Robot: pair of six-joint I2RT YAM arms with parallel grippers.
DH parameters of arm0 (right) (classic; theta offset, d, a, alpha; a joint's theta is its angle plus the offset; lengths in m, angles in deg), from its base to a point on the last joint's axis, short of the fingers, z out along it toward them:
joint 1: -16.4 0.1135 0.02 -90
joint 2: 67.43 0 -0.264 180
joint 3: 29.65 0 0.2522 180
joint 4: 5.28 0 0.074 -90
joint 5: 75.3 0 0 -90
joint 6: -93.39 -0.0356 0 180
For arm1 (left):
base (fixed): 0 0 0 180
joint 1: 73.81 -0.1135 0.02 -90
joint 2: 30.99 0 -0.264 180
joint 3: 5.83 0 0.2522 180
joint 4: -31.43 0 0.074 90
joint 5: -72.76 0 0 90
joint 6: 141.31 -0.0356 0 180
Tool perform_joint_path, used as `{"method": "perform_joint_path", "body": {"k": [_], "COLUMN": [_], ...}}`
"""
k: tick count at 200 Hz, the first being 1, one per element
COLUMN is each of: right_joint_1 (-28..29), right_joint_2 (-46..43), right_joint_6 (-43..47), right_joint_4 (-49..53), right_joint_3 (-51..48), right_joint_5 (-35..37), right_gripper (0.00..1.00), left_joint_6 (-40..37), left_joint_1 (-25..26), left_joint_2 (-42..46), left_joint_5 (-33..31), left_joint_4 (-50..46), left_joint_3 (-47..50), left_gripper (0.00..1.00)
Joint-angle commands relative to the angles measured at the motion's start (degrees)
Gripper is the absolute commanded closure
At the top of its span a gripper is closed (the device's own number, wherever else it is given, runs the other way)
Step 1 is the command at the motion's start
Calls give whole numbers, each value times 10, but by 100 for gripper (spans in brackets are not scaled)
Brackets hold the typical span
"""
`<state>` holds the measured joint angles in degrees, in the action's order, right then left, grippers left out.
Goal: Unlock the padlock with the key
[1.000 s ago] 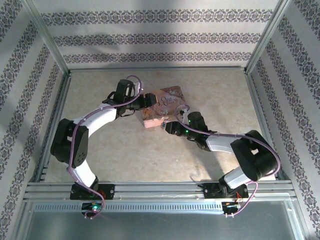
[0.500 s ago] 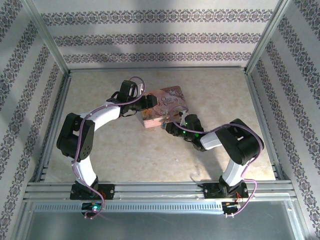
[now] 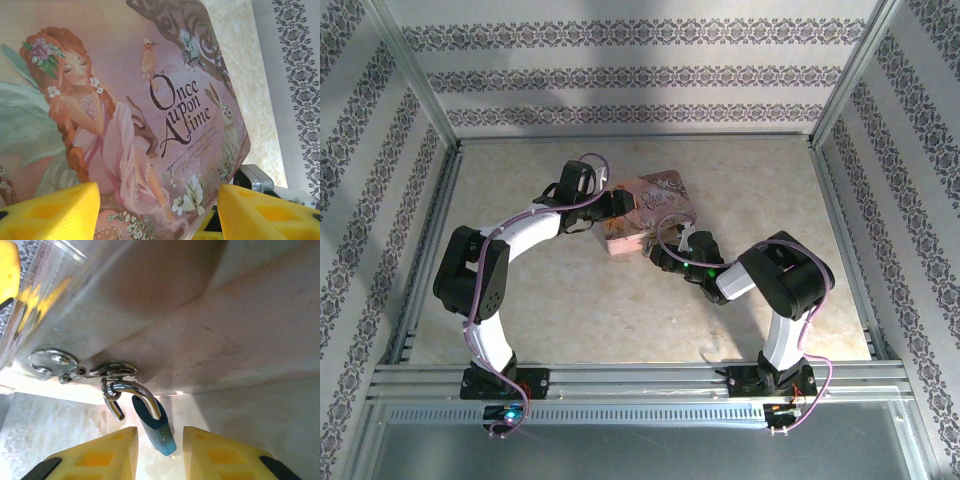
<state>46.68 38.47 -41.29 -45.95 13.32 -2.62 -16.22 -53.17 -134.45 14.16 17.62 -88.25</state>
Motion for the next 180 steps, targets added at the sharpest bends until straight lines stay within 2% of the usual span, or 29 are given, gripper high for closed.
{"method": "perform_joint_path", "body": {"k": [1, 44, 84, 124, 147, 165, 180], "right_joint_1": [11, 17, 20, 29, 35, 44, 59], "right_joint_2": [25, 43, 53, 19, -22, -56, -83], "right_joint_6": [-15, -27, -42, -65, -90, -114, -125], "right_joint_4": [-37, -59, -83, -73, 6, 112, 242], "right_joint_3": [9, 17, 11, -11, -16, 3, 37], "right_joint_5": [12, 26, 40, 85, 136, 170, 206], "right_gripper": [71, 75, 86, 95, 96, 96, 96], "left_joint_6": [-12, -12, -12, -19, -27, -28, -28], "left_joint_1": [4, 4, 4, 4, 4, 4, 4], "left_joint_2": [-11, -13, -13, -7, -5, -3, -2], "left_joint_5": [-13, -14, -16, -26, -33, -35, -36], "left_joint_4": [-17, -17, -21, -28, -38, -38, -37], "left_joint_3": [-4, -4, -5, 3, 9, 16, 21], "left_gripper": [36, 37, 37, 37, 37, 37, 37]}}
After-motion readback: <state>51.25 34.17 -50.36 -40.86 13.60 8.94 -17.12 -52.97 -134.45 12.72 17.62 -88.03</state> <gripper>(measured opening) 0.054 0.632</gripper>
